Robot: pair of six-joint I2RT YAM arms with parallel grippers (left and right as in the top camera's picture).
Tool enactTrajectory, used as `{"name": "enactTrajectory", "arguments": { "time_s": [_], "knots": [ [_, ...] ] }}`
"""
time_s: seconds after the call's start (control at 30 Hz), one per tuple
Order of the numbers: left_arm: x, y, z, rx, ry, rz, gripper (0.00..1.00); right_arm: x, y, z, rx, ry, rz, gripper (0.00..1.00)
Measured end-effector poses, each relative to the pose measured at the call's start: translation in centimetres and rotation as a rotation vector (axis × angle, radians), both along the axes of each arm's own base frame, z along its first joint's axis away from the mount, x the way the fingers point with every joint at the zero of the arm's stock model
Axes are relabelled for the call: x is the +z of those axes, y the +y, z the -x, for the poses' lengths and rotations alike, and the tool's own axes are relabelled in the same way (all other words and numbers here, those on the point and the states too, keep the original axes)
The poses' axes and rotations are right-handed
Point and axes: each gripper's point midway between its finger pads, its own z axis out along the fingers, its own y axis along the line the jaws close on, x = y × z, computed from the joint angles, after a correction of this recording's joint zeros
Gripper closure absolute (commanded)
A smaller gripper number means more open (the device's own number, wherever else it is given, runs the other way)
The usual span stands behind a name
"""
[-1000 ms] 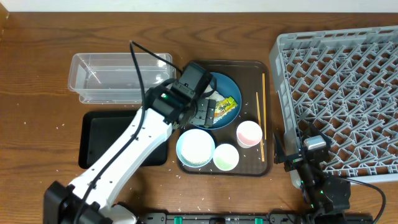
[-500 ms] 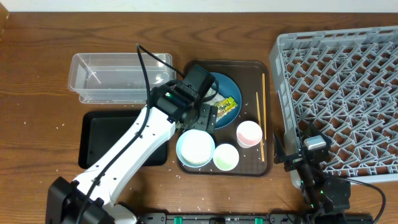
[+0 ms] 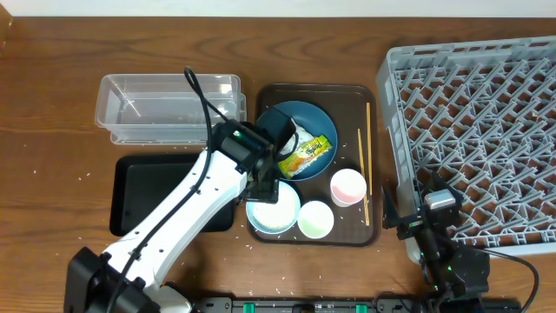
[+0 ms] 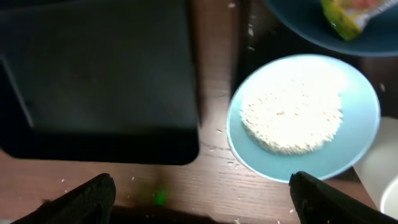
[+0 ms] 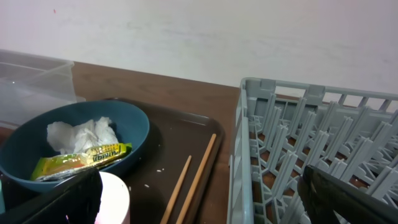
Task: Sort waste into correct bins and load items into the dishwasher rack
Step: 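Raise the left arm and move the gripper over the blue plate, then lower the left gripper onto the white tissue on the blue plate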
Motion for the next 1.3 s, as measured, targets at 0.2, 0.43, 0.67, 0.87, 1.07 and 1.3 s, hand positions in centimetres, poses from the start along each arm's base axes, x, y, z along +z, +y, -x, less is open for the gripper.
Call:
{"name": "enactTrajectory", "arguments": {
  "time_s": [0.2,0.43,0.67,0.87,1.07,1.3],
  "knots": [
    [-0.1,0.0,0.4,0.048,0.012,0.009,0.08,0.0,0.0,0.0,0.0,0.0,0.0,0.01],
    [-0.8,-1.6,2.4,0.059,0.119,0.104,0.09,0.0,0.0,0.0,0.0,0.0,0.0,0.01],
    [-0.8,-4.3,3.8,-0.014,0.186,0.215,0.17,0.0,0.0,0.0,0.0,0.0,0.0,0.01],
    [-0.7,-7.3,4.8,-0.121,0.173,0.263,0.19,0.0,0.0,0.0,0.0,0.0,0.0,0.01],
    [-0.7,-8.5,5.4,-0.166,0.164,0.279,0.21,0.0,0.0,0.0,0.0,0.0,0.0,0.01],
    [-0.7,-8.3,5.1,-0.167,0.151,0.267,0.29,0.0,0.0,0.0,0.0,0.0,0.0,0.01]
  ]
}}
